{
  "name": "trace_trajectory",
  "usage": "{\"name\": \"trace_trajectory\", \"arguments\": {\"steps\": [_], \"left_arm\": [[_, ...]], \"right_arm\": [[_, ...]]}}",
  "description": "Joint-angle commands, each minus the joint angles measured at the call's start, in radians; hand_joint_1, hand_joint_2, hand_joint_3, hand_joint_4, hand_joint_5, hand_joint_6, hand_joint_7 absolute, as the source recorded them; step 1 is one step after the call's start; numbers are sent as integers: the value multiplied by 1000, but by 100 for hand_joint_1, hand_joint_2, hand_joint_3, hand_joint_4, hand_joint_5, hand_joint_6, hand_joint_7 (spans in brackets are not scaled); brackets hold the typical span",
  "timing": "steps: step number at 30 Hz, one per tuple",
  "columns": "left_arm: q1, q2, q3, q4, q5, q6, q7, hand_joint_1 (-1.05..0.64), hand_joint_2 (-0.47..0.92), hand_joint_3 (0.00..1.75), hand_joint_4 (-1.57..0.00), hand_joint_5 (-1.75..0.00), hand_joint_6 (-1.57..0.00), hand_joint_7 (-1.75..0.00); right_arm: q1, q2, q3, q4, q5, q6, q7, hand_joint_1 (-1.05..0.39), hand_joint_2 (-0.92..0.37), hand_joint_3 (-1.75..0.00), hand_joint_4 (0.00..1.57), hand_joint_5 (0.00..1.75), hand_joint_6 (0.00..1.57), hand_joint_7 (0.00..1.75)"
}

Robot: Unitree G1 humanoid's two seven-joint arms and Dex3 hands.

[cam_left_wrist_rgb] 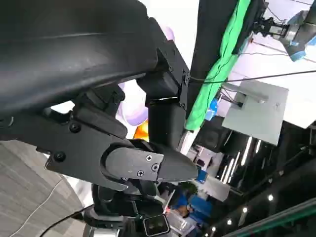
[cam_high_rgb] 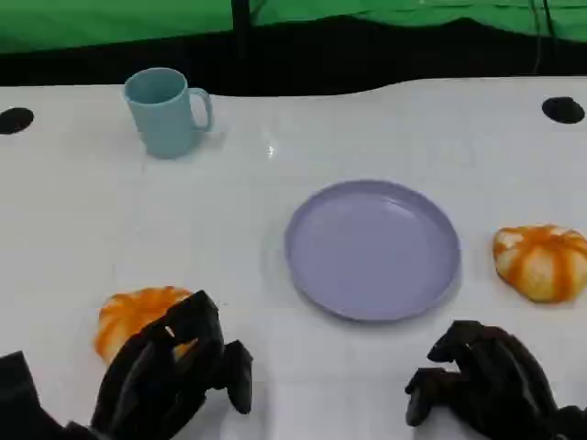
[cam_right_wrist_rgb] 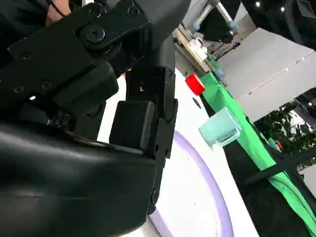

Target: Grasp the bread from the table and place it into the plate.

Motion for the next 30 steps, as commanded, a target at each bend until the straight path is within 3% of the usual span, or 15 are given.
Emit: {"name": "trace_trajectory", "arguments": {"steps": [1, 23, 27, 30], "left_arm": [[-8, 6, 10, -5, 6, -4, -7, -75, 92, 25, -88, -175, -67, -175], [-10, 8, 11, -3, 4, -1, -8, -74, 92, 25, -88, -175, -67, -175], [-12, 2, 14, 16, 14, -55, -28, -73, 92, 29, -86, -175, -63, -174], [-11, 13, 12, 5, 33, -69, -18, -75, 92, 28, -80, -175, -65, -155]], "right_arm": [[-2, -6, -10, 2, 6, -8, 0, -103, -74, -1, 157, 75, 157, 40], [-3, -6, -9, 4, 6, -7, -1, -102, -73, 0, 157, 74, 157, 37], [1, -4, -9, 0, 6, -6, -3, -102, -73, 0, 157, 74, 157, 37], [1, -4, -8, -1, 5, -6, -3, -102, -73, 0, 157, 74, 157, 37]]}}
